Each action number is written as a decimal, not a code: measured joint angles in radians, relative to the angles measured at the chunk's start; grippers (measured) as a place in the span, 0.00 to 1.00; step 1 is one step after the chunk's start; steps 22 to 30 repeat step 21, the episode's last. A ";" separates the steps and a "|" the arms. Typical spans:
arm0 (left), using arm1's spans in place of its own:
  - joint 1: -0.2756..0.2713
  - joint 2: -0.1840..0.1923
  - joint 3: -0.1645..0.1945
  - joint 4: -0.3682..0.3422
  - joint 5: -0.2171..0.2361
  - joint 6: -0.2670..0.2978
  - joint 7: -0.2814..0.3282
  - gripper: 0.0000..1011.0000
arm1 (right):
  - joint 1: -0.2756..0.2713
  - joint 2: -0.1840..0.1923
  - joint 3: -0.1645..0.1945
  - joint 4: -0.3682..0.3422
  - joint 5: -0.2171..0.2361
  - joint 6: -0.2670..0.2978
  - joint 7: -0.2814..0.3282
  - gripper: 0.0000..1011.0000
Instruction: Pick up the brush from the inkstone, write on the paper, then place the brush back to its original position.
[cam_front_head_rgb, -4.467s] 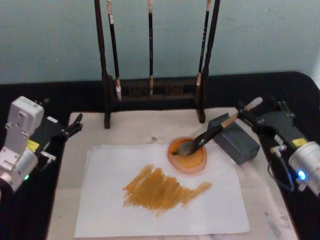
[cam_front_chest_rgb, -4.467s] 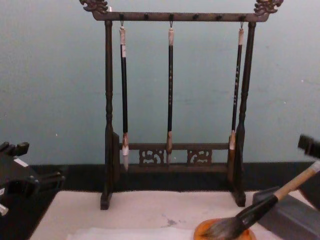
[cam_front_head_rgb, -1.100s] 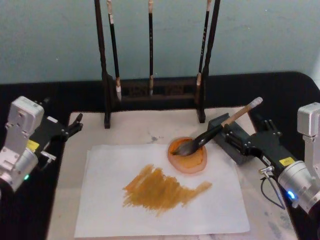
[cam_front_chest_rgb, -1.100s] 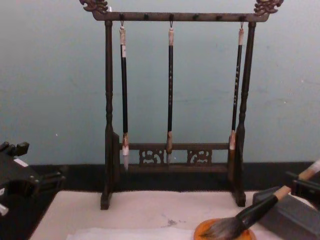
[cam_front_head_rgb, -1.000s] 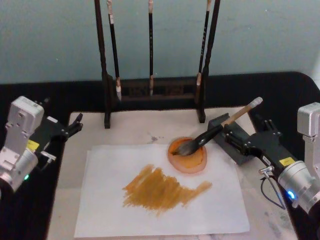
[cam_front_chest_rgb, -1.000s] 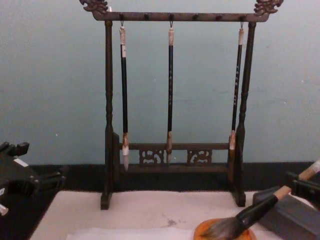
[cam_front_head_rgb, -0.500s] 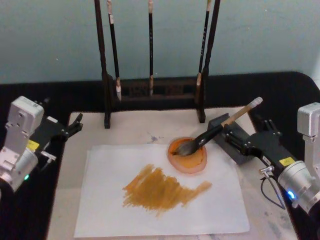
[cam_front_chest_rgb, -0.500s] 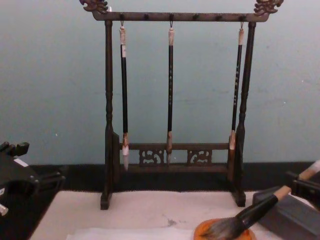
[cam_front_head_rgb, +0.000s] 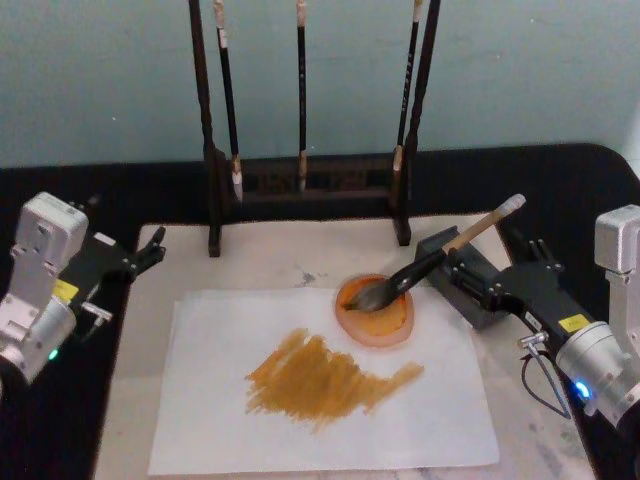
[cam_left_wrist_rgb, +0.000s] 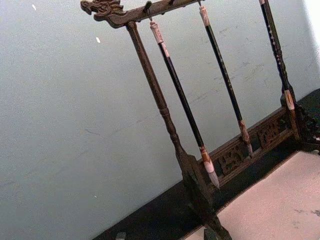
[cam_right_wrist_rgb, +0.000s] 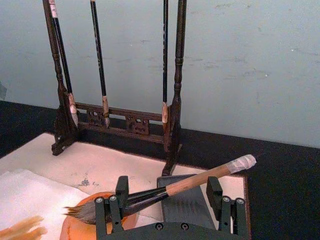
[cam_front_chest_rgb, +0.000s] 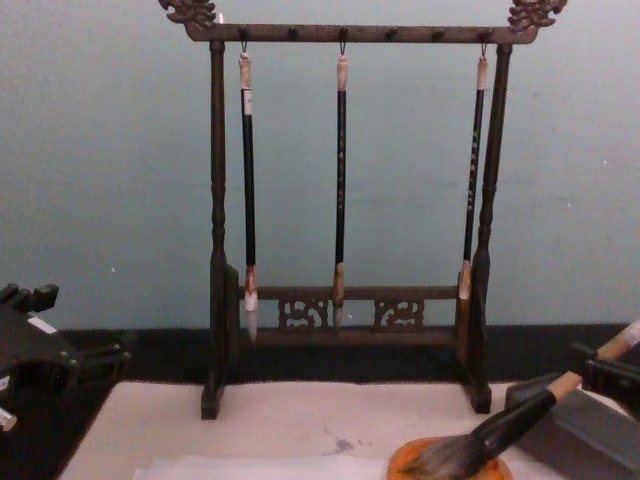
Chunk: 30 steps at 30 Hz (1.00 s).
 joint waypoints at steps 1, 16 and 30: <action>0.000 0.000 0.000 0.000 0.000 0.000 0.000 1.00 | 0.000 0.000 0.000 0.000 0.000 0.000 0.000 0.99; 0.000 0.000 0.000 0.000 0.000 0.000 0.000 1.00 | 0.000 0.000 0.000 0.000 0.000 0.000 0.000 0.99; 0.000 0.000 0.000 0.000 0.000 0.000 0.000 1.00 | 0.000 0.000 0.000 0.000 0.000 0.000 0.000 0.99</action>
